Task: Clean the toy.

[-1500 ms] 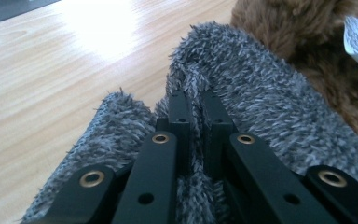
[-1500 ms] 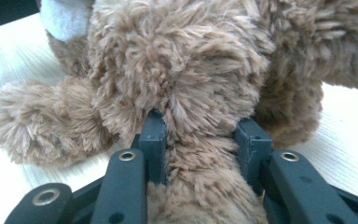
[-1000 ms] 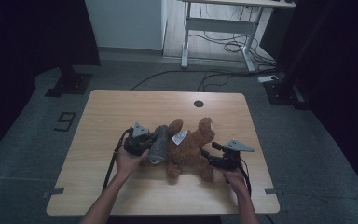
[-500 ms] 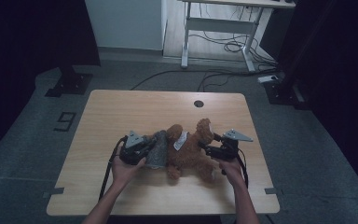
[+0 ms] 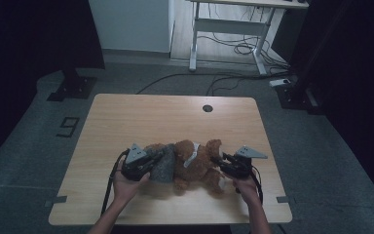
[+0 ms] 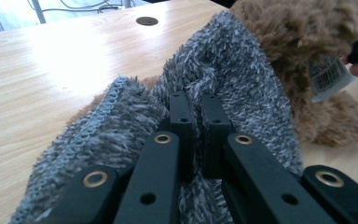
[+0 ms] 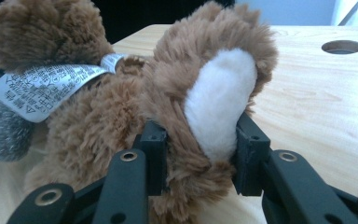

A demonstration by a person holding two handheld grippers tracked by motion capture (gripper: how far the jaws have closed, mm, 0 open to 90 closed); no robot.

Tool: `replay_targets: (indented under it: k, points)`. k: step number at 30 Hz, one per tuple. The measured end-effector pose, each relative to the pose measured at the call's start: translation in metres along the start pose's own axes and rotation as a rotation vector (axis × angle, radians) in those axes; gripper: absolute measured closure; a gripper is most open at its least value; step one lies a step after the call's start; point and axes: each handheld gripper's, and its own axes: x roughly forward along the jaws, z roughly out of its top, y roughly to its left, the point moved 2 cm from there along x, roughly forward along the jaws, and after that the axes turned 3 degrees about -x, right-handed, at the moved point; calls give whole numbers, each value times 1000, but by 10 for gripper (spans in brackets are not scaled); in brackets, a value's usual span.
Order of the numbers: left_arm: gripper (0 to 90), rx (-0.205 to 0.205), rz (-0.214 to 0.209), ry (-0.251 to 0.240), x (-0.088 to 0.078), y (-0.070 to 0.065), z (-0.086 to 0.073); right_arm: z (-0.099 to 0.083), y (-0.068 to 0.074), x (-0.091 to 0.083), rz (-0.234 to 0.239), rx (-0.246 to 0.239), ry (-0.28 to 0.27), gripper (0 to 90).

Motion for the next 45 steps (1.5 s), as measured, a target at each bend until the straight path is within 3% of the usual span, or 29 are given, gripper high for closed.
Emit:
replay_targets:
  k: [3,7,14,19,22,23,25,28,34,37,40,45]
  points:
    - [855,-5,-10,6,-3,-2,1,-3,1,-3,-3,-26,9,646]
    - [852,-41,-43,12,-9,3,9,-4,5,-4,-26,-77,9,656]
    - [847,-52,-55,-40,-16,7,54,-7,6,-6,-47,-161,-26,671]
    - [848,-34,-104,-43,5,-14,80,-7,6,-5,-52,-178,-30,671]
    - [848,-15,-130,-4,29,-28,87,-7,6,-5,-54,-176,-32,671]
    - [848,-13,-135,19,39,-32,86,-8,6,-5,-55,-177,-32,671]
    - [848,13,-97,60,55,-36,81,-8,6,-5,-57,-177,-31,670]
    - [850,1,-81,67,63,-31,72,-8,5,-6,-73,-174,-25,670]
    - [851,-53,-29,85,44,2,51,-9,2,-6,-70,-152,-16,669]
    - [850,-95,-44,71,31,17,40,-9,2,-6,-63,-140,-14,669]
    - [850,-111,-40,45,18,24,33,-10,3,-4,-57,-138,-11,669]
    - [850,-115,2,5,-2,35,25,-11,3,-4,-57,-135,-8,668]
